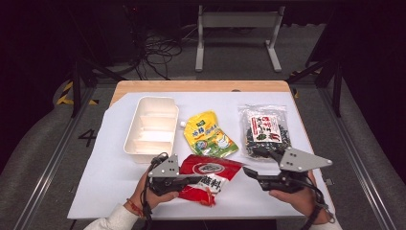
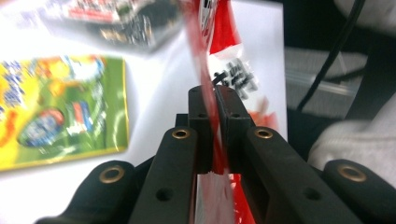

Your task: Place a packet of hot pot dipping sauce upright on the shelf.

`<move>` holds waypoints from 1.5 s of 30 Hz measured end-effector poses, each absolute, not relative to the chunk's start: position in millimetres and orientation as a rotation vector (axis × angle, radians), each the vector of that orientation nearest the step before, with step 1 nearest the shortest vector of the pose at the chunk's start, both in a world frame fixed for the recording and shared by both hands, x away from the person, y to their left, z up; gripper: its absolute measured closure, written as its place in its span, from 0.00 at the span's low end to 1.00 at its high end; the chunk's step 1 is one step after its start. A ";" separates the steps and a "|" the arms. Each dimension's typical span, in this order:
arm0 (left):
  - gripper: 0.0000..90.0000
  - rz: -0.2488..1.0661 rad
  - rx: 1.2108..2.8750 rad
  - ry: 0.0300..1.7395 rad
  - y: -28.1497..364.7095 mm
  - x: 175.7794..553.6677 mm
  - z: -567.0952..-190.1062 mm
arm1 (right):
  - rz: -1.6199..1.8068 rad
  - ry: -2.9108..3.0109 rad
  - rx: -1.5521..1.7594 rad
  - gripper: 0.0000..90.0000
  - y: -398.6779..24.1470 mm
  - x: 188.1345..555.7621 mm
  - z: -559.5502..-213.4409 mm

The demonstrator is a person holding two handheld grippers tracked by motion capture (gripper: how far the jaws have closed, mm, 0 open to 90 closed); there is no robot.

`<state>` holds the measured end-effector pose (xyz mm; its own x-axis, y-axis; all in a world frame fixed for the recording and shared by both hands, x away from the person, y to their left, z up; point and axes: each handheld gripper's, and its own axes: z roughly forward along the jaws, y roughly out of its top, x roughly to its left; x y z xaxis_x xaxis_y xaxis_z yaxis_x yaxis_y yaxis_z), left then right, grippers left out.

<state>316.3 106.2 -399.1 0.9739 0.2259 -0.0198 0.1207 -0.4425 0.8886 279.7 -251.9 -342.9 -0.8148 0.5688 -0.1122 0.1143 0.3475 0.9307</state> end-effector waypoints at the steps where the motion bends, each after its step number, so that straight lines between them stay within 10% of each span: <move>1: 0.97 0.140 2.022 0.248 109.5 316.5 -395.5 | 1.470 2.181 0.613 0.35 -257.8 276.9 -342.5; 45: 0.98 0.432 1.830 0.596 222.3 468.5 -342.6 | 1.006 2.380 0.869 0.24 -293.7 276.2 -440.3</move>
<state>468.5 222.3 -342.6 0.8061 0.5918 0.0043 0.1885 -0.2636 0.9460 276.2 -293.7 -440.3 -0.7205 0.6817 -0.1270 0.3840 0.5448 0.7454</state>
